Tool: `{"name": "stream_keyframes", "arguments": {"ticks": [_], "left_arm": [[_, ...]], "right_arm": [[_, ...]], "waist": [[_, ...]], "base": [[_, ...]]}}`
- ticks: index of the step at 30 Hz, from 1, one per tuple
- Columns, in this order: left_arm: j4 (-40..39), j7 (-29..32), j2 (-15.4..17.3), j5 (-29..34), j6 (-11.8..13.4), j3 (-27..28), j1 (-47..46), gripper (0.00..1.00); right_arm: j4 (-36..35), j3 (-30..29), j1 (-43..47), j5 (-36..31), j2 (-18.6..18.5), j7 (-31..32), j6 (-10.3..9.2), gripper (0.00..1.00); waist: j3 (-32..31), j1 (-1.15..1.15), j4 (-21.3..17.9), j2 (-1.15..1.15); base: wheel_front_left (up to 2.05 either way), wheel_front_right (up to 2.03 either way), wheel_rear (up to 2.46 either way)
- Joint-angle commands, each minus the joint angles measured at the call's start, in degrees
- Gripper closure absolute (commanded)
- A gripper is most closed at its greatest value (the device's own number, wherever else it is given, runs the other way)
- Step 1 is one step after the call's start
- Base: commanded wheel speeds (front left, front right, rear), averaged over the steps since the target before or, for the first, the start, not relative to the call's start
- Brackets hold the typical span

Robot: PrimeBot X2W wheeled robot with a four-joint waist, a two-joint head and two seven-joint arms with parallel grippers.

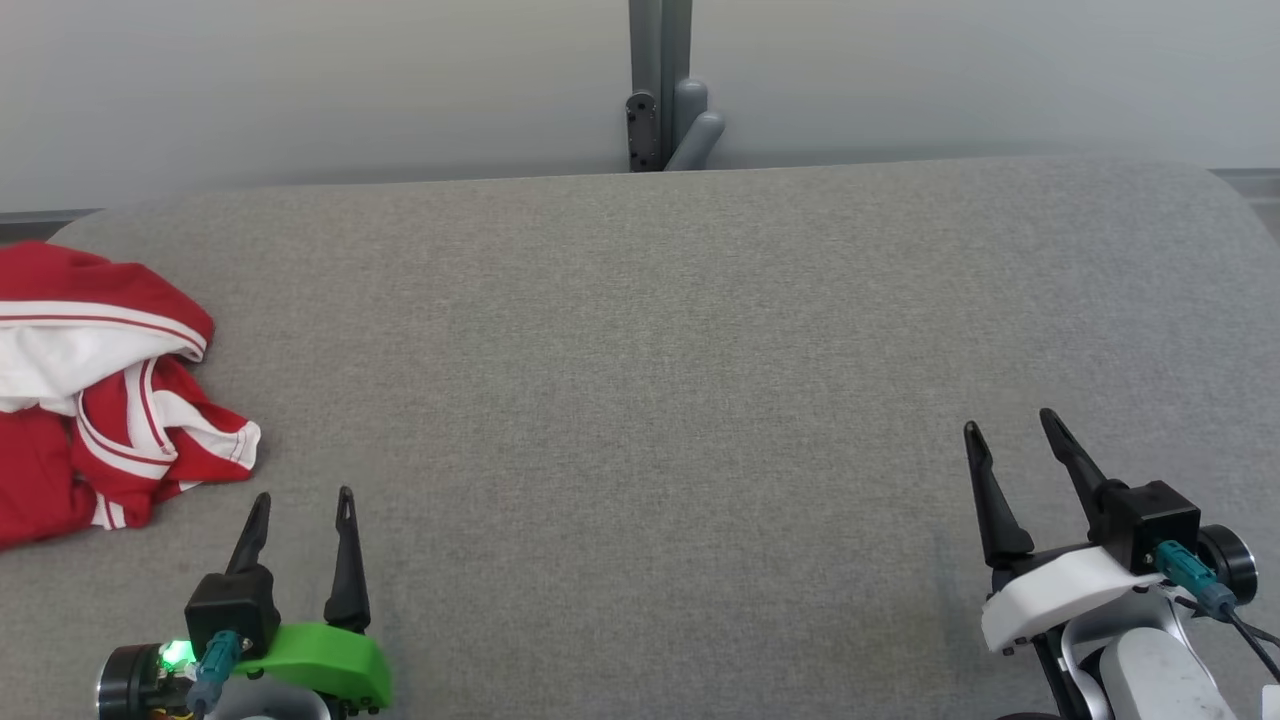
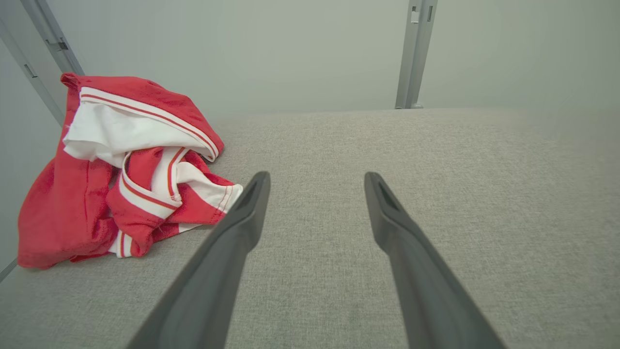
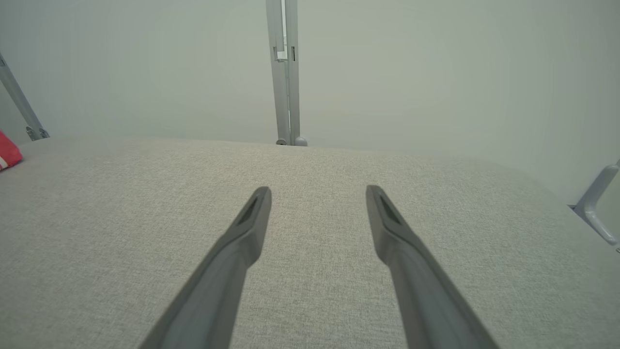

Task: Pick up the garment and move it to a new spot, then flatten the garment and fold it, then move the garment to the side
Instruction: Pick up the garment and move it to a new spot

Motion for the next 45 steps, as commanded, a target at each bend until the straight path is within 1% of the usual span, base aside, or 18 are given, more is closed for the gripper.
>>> {"name": "stream_keyframes", "arguments": {"ticks": [1,5,17,21,23,25,29,32,36,38,39,40,45], "left_arm": [[-0.10,-0.19,-0.26,-0.42,0.09,0.23,1.18,0.00],[0.23,-0.19,-0.42,-0.50,-0.14,2.72,1.66,0.00],[2.31,-0.11,-0.59,0.52,-1.53,6.97,2.30,0.00],[2.52,-0.12,-0.69,0.32,-1.62,8.61,2.59,0.00],[2.11,-0.11,-0.75,-0.32,-0.94,10.09,3.01,0.00],[1.43,-0.11,-0.94,-0.81,-0.76,10.87,3.14,0.00],[1.45,-0.11,-1.12,-1.10,-1.58,10.89,3.04,0.00],[2.71,-0.11,-1.14,-1.33,-2.48,10.05,1.33,0.00],[4.57,-0.11,-1.14,-3.50,-3.35,9.82,-1.94,0.00],[5.26,-0.12,-1.13,-3.58,-4.05,10.05,-5.05,0.00],[5.26,-0.12,-1.13,-3.58,-4.05,10.05,-5.05,0.00],[5.51,-0.11,-1.03,-3.43,-4.34,10.31,-6.74,0.00],[6.82,-0.11,1.52,-3.03,-5.83,10.63,-17.18,0.00]], "right_arm": [[-0.09,0.25,0.00,0.16,-0.28,-0.17,0.00,0.00],[0.07,2.69,-0.83,0.70,-0.40,-0.17,0.00,0.00],[1.17,8.19,-2.58,2.59,0.93,-0.17,-0.01,0.00],[2.31,9.94,-3.73,3.22,0.91,-0.17,-0.01,0.00],[2.76,11.18,-4.84,3.49,0.73,-0.17,-0.01,0.00],[2.83,11.80,-5.76,4.15,0.25,-0.17,-0.01,0.00],[3.81,12.31,-6.78,5.23,-0.69,-0.17,-0.01,0.00],[3.75,11.24,-5.97,5.15,-1.74,-0.17,-0.01,0.00],[3.01,11.45,-6.82,4.87,-2.99,-0.17,-0.01,0.00],[2.46,11.14,-7.42,4.84,-4.01,-0.17,-0.01,0.00],[2.46,11.14,-7.42,4.84,-4.01,-0.17,-0.01,0.00],[2.21,10.97,-7.76,5.19,-4.26,-0.17,-0.01,0.00],[0.18,11.22,-10.03,5.20,-6.56,-0.17,-0.02,0.00]], "waist": [[0.20,0.00,1.80,0.00],[0.22,0.00,6.05,0.00],[1.19,0.00,24.17,0.00],[1.94,0.00,28.53,0.00],[2.92,0.00,29.06,0.00],[3.79,0.00,29.35,0.00],[4.99,0.00,29.44,0.00],[5.56,0.00,29.09,0.00],[8.16,0.00,25.36,0.00],[9.72,0.00,23.46,0.00],[9.72,0.00,23.46,0.00],[10.61,0.00,22.47,0.00],[15.38,0.00,17.88,0.00]], "base": [[0.00,0.00,0.00],[0.00,0.00,0.00],[0.00,0.00,0.00],[0.00,0.00,0.00],[0.00,0.00,0.00],[0.00,0.00,0.00],[0.00,0.00,0.00],[0.00,0.00,0.00],[0.00,0.00,0.00],[0.00,0.00,0.00],[0.00,0.00,0.00],[0.00,0.00,0.00],[0.00,0.00,0.00]]}}
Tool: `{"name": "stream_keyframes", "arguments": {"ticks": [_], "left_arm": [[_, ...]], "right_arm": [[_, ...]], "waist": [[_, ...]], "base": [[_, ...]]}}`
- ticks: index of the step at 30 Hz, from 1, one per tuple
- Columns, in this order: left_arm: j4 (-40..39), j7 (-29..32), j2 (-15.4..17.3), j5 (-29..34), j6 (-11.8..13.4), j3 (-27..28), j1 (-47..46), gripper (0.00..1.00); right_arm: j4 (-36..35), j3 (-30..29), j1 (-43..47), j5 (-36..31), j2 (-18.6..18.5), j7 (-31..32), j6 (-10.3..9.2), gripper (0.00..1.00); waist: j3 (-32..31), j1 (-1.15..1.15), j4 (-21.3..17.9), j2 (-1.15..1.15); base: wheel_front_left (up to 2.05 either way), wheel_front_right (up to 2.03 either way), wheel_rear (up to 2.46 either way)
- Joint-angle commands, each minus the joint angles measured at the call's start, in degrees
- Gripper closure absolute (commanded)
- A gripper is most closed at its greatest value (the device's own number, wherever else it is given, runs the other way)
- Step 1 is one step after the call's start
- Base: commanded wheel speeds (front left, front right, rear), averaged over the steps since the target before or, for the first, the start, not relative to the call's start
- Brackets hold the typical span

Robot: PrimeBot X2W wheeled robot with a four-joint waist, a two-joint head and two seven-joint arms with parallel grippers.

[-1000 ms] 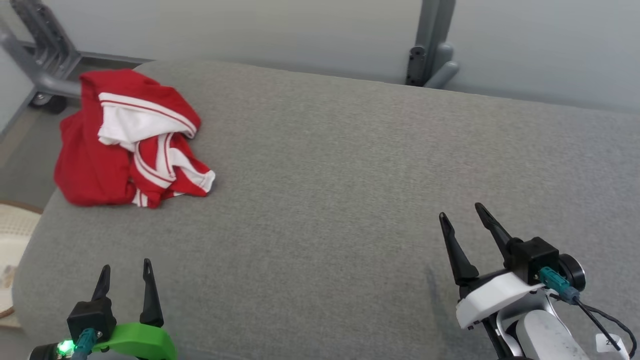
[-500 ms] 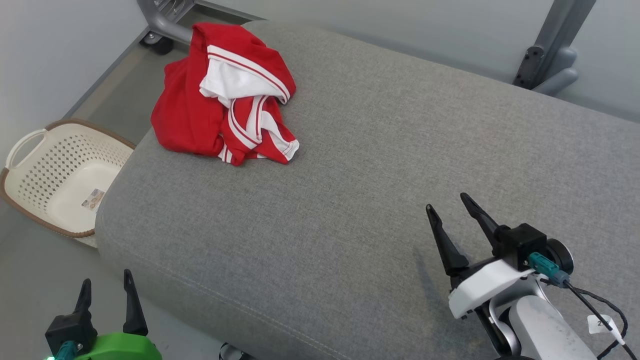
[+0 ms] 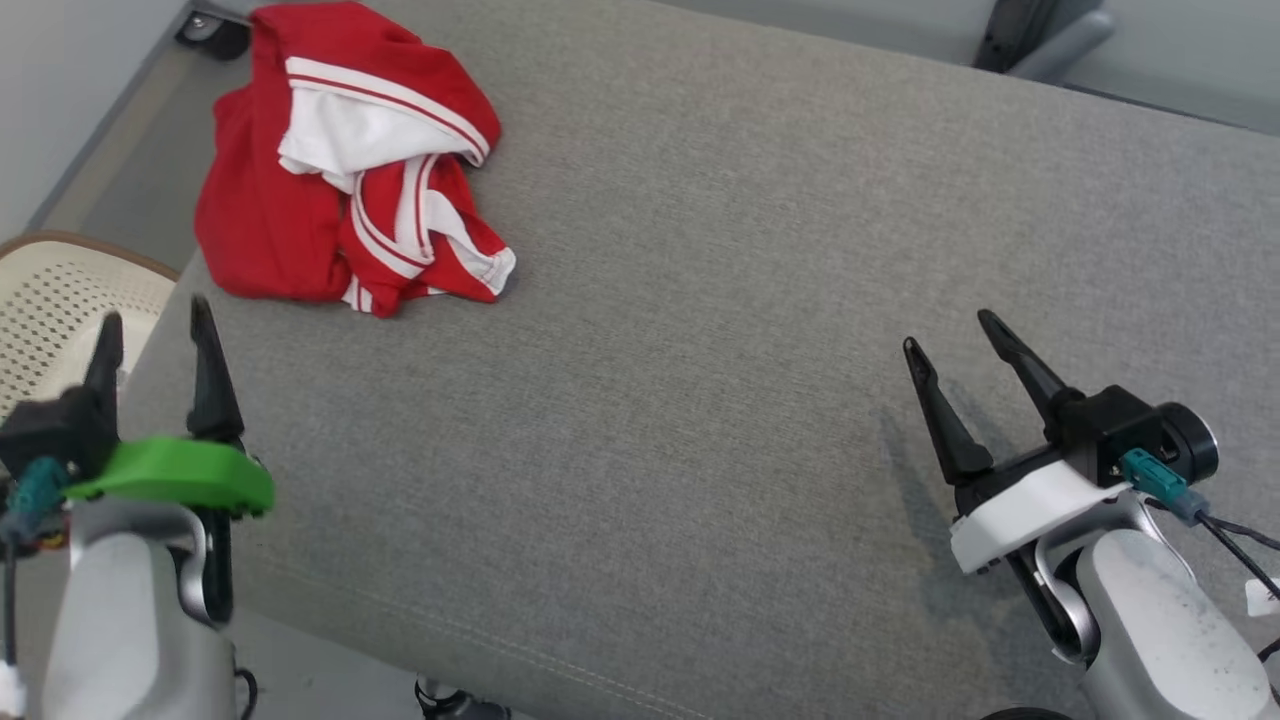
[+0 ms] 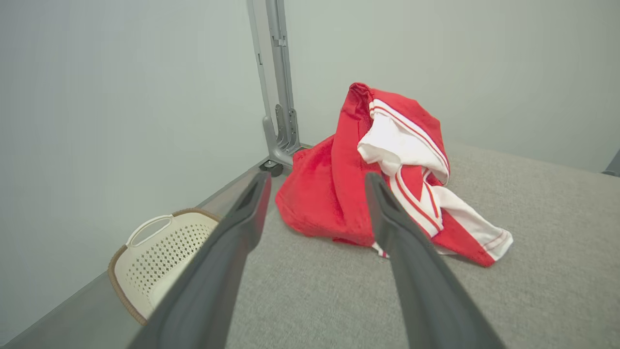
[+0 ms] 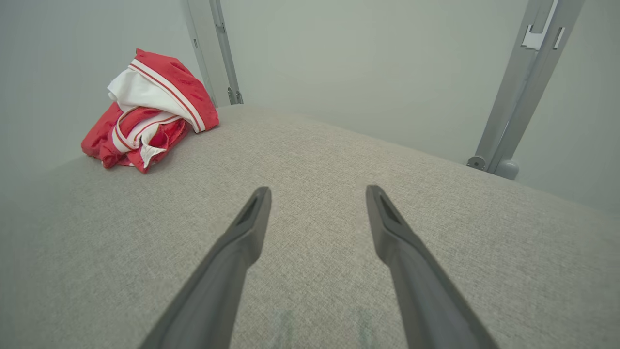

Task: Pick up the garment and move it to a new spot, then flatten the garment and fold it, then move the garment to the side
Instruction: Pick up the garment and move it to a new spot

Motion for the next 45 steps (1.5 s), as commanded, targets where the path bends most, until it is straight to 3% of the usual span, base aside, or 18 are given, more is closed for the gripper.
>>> {"name": "stream_keyframes", "arguments": {"ticks": [1,10,19,29,30,31,39,42,45], "left_arm": [[0.50,-0.01,0.76,-0.15,-0.33,-0.02,-2.69,0.00],[13.88,0.01,9.51,-5.37,-0.80,-2.71,-19.46,0.00],[25.21,0.01,16.83,-9.84,-0.78,-8.90,-27.74,0.00],[29.13,0.01,18.71,-8.39,4.64,-6.45,-29.89,0.00],[28.85,0.01,18.78,-8.07,5.54,-6.28,-29.87,0.43],[28.58,0.01,18.72,-7.73,6.18,-6.28,-29.71,1.00],[22.69,0.01,19.21,-4.95,7.20,-6.22,-28.09,1.00],[16.52,-0.01,19.89,-2.81,7.20,-6.44,-28.37,1.00],[6.80,-0.01,20.54,0.42,5.43,-7.57,-30.08,1.00]], "right_arm": [[-0.38,0.07,-0.82,-0.10,-0.83,-0.17,-0.06,0.00],[-2.53,0.60,-3.79,-0.43,-3.04,-0.17,-0.06,0.00],[-2.90,-0.14,-4.34,0.04,-3.62,-0.17,-0.06,0.00],[-2.59,0.03,-4.73,0.13,-2.91,-0.17,-0.06,0.00],[-2.48,-0.08,-4.65,0.16,-2.91,-0.17,-0.06,0.00],[-2.33,-0.18,-4.58,0.21,-2.89,-0.16,-0.06,0.00],[-1.62,-0.05,-4.31,0.59,-1.82,-0.17,-0.06,0.00],[-1.31,-0.08,-3.91,0.93,-0.85,-0.17,-0.06,0.00],[-0.51,-0.34,-2.82,1.68,0.88,-0.17,-0.06,0.00]], "waist": [[6.22,0.00,-6.10,-0.01],[12.39,0.00,-12.74,-0.01],[16.45,0.00,-16.57,-0.01],[17.27,0.00,-18.25,-0.01],[17.19,0.00,-18.23,-0.01],[17.02,0.00,-18.19,-0.01],[15.15,0.00,-18.15,-0.01],[13.56,0.00,-18.34,-0.01],[10.58,0.00,-19.09,-0.01]], "base": [[0.00,0.00,0.00],[0.00,0.00,0.00],[0.00,0.00,0.00],[0.00,0.00,0.00],[0.00,0.00,0.00],[0.00,0.00,0.00],[0.00,0.00,0.00],[0.00,0.00,0.00],[0.00,0.00,0.00]]}}
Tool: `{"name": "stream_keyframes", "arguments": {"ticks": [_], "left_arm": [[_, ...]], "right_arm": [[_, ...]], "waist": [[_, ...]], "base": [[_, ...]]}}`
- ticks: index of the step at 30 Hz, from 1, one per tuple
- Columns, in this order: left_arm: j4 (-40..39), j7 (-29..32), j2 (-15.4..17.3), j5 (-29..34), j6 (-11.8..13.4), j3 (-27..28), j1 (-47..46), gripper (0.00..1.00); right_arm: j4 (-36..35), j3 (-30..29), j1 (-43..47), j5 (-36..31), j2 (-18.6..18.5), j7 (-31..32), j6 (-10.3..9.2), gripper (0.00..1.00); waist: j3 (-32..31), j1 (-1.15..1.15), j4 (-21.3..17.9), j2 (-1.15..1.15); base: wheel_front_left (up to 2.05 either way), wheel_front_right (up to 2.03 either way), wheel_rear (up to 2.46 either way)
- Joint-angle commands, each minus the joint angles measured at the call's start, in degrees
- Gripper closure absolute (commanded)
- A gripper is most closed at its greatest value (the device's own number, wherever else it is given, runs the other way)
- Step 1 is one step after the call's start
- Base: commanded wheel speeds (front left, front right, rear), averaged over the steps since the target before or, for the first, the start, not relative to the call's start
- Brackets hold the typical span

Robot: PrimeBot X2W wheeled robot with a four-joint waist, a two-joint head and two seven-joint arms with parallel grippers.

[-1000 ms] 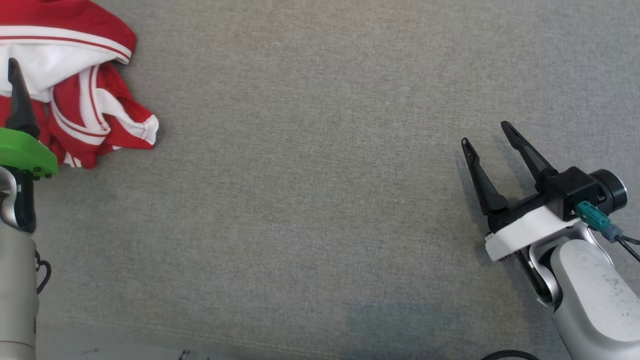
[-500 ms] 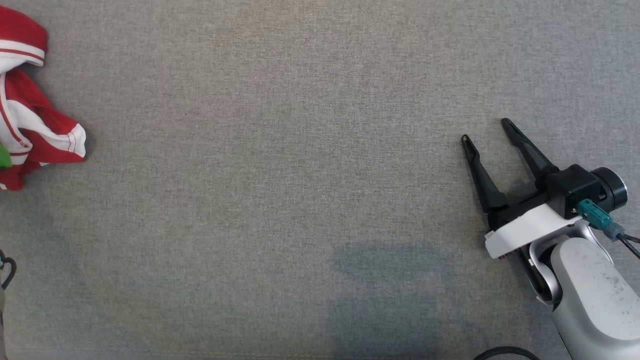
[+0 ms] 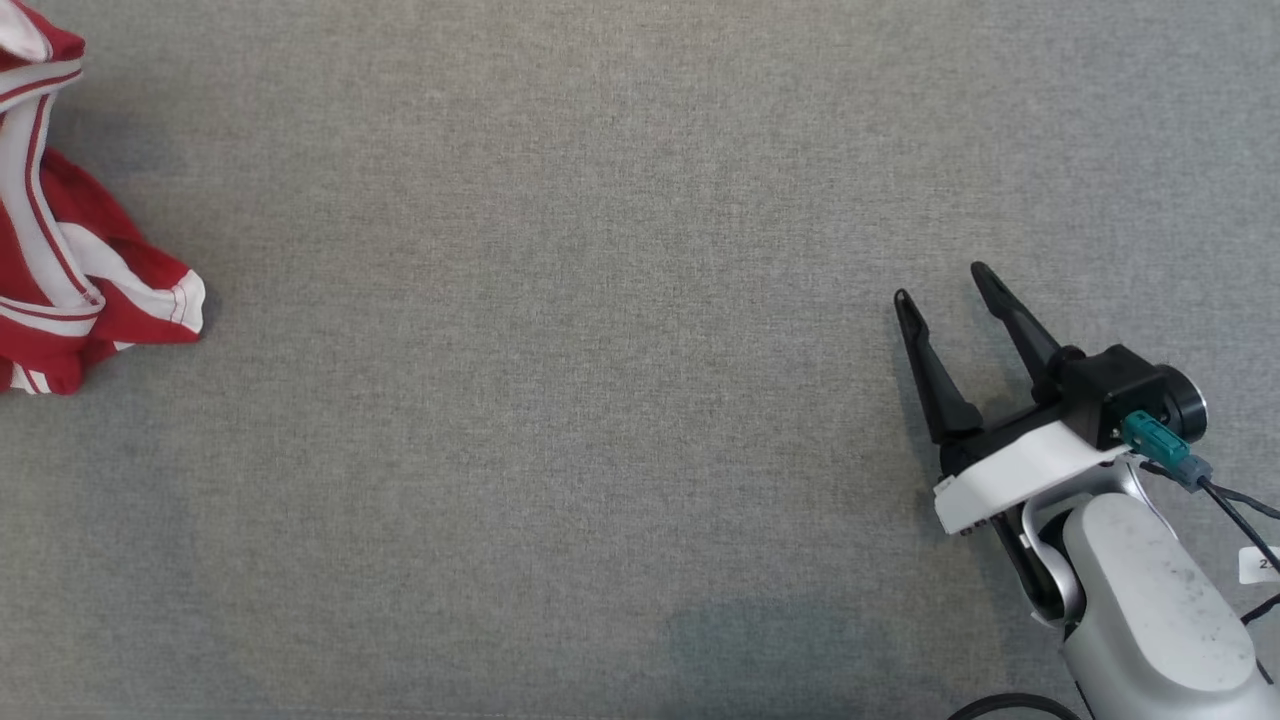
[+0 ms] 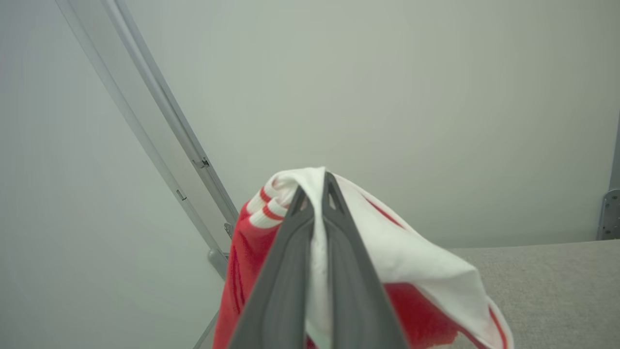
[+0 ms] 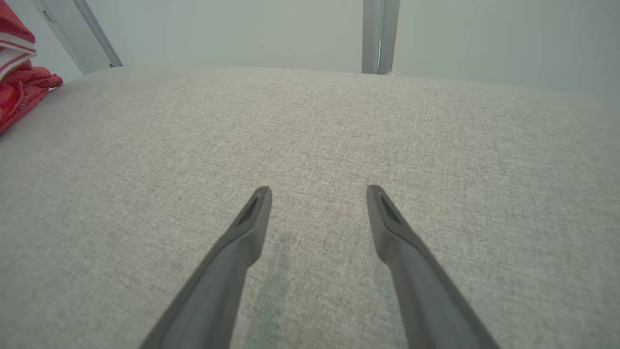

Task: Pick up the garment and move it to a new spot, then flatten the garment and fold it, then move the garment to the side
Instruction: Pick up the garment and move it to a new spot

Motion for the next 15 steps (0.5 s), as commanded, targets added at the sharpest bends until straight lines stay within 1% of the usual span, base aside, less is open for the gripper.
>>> {"name": "stream_keyframes", "arguments": {"ticks": [1,4,7,11,15], "left_arm": [[-0.81,-0.01,0.15,0.38,-0.44,-0.35,-0.79,1.00],[-6.44,-0.01,-0.84,1.33,-2.51,-2.01,-2.54,1.00],[-11.20,0.01,-3.70,0.74,-3.72,-3.71,-3.42,1.00],[-14.80,0.02,-9.01,-0.61,-4.64,-6.42,-0.68,1.00],[-15.68,0.01,-15.84,-3.00,-5.32,-9.68,3.43,1.00]], "right_arm": [[0.35,-0.14,1.25,0.16,0.19,-0.17,-0.06,0.00],[0.72,-0.59,1.88,0.58,1.81,-0.17,-0.06,0.00],[1.01,-1.30,2.88,0.81,3.34,-0.17,-0.06,0.00],[1.22,-2.35,4.22,1.09,5.14,-0.17,-0.06,0.00],[1.44,-3.02,5.57,1.32,6.29,-0.17,-0.06,0.00]], "waist": [[-2.41,0.00,-0.86,0.00],[-4.68,0.00,-2.10,0.00],[-6.77,0.00,-3.69,0.00],[-9.27,0.00,-6.69,0.00],[-10.82,0.00,-10.45,0.00]], "base": [[0.00,0.00,0.00],[0.00,0.00,0.00],[0.00,0.00,0.00],[0.00,0.00,0.00],[0.00,0.00,0.00]]}}
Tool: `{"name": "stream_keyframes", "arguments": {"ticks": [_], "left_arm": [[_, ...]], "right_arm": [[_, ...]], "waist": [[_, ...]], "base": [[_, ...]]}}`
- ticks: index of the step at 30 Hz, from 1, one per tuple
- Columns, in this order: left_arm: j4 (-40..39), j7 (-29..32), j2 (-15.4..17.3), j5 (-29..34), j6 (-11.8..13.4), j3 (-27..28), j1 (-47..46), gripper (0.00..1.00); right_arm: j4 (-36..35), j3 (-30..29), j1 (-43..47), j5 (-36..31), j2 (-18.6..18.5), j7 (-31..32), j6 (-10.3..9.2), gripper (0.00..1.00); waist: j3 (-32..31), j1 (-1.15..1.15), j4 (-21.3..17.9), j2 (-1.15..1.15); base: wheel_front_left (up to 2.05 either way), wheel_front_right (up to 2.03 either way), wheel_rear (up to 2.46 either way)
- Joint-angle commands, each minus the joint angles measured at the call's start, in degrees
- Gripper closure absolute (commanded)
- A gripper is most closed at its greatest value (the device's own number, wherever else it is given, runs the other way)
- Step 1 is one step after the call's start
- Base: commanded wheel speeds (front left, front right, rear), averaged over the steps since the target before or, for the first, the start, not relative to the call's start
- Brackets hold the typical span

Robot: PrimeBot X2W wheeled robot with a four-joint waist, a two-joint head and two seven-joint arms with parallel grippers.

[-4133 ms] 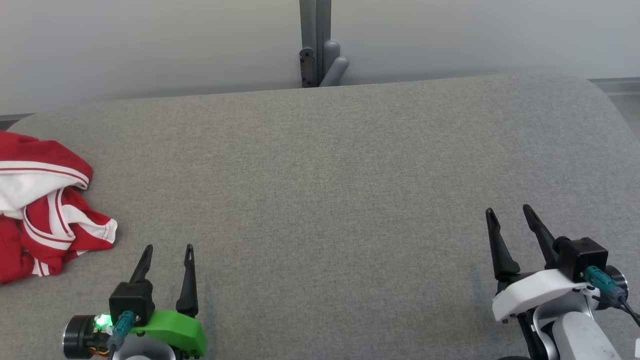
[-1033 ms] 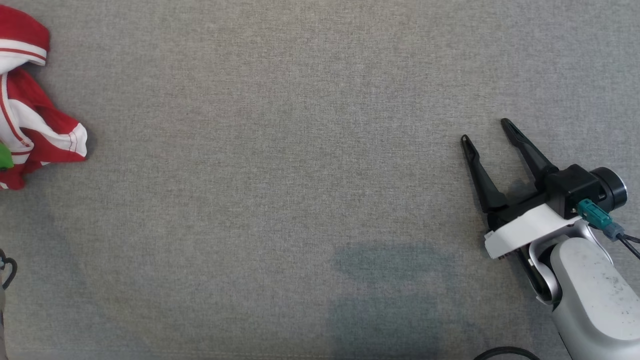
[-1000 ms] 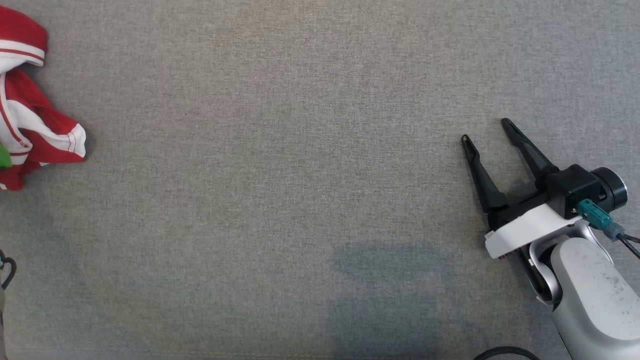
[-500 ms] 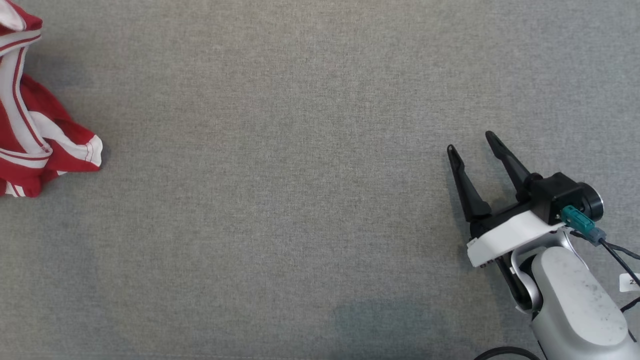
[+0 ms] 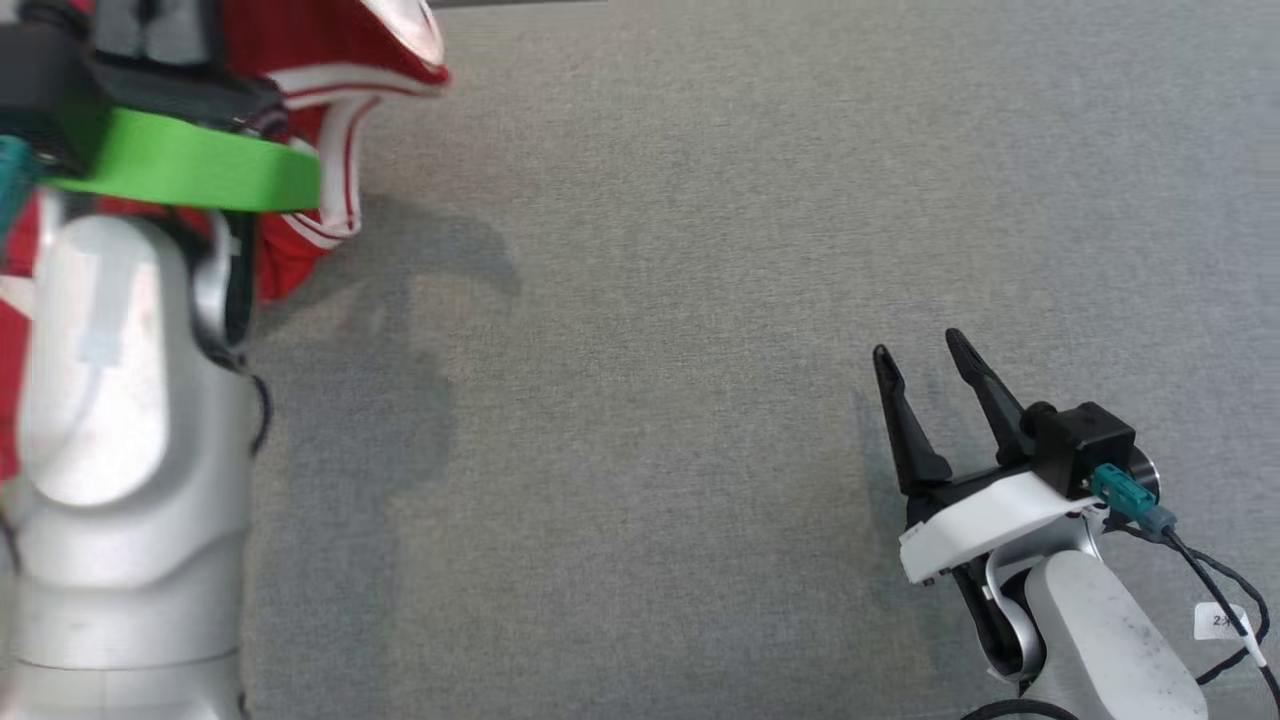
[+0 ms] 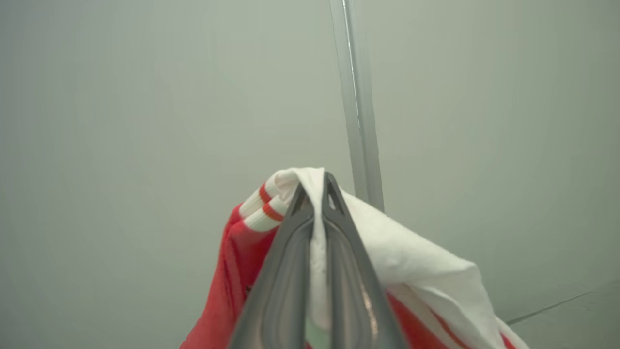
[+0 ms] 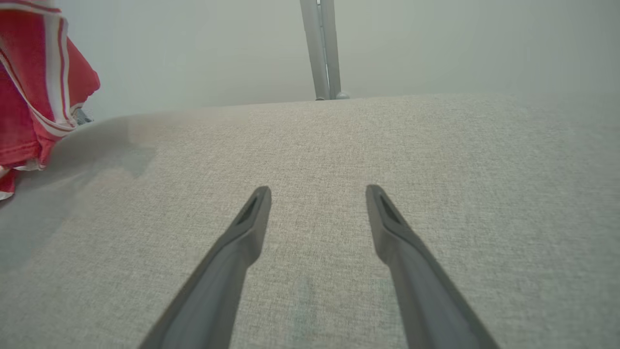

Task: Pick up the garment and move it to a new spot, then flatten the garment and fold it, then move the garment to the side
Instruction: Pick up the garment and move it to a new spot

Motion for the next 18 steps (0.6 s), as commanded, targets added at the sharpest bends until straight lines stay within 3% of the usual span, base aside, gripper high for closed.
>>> {"name": "stream_keyframes", "arguments": {"ticks": [1,4,7,13,17,18], "left_arm": [[0.03,0.04,-2.22,-0.79,-0.32,-1.20,2.36,1.00],[1.16,0.04,-5.76,-1.93,-0.66,-5.11,5.68,1.00],[3.50,0.02,-7.32,-3.43,-0.92,-9.56,7.22,1.00],[5.64,0.01,-8.08,-7.31,-0.97,-20.75,5.51,1.00],[5.22,0.01,-8.00,-11.01,-0.65,-26.28,4.01,1.00],[5.48,0.01,-8.00,-11.81,-0.06,-26.82,3.94,0.84]], "right_arm": [[0.13,0.34,1.05,0.38,0.29,-0.17,-0.06,0.00],[-0.19,0.01,1.33,0.44,1.01,-0.17,-0.06,0.00],[-0.20,0.55,1.00,0.58,1.29,-0.17,-0.06,0.00],[0.02,1.11,0.34,1.20,1.99,-0.17,-0.05,0.00],[0.13,1.12,0.66,1.58,2.54,-0.17,-0.05,0.00],[0.26,1.14,0.77,1.61,2.66,-0.17,-0.05,0.00]], "waist": [[-3.18,0.00,-5.77,0.01],[-3.08,0.00,-9.49,0.01],[-2.23,0.00,-13.38,0.01],[-0.15,0.00,-19.47,0.01],[0.25,0.00,-21.46,0.01],[0.22,0.00,-21.70,0.01]], "base": [[0.00,0.00,0.00],[0.00,0.00,0.00],[0.00,0.00,0.00],[0.00,0.00,0.00],[0.00,0.00,0.00],[0.00,0.00,0.00]]}}
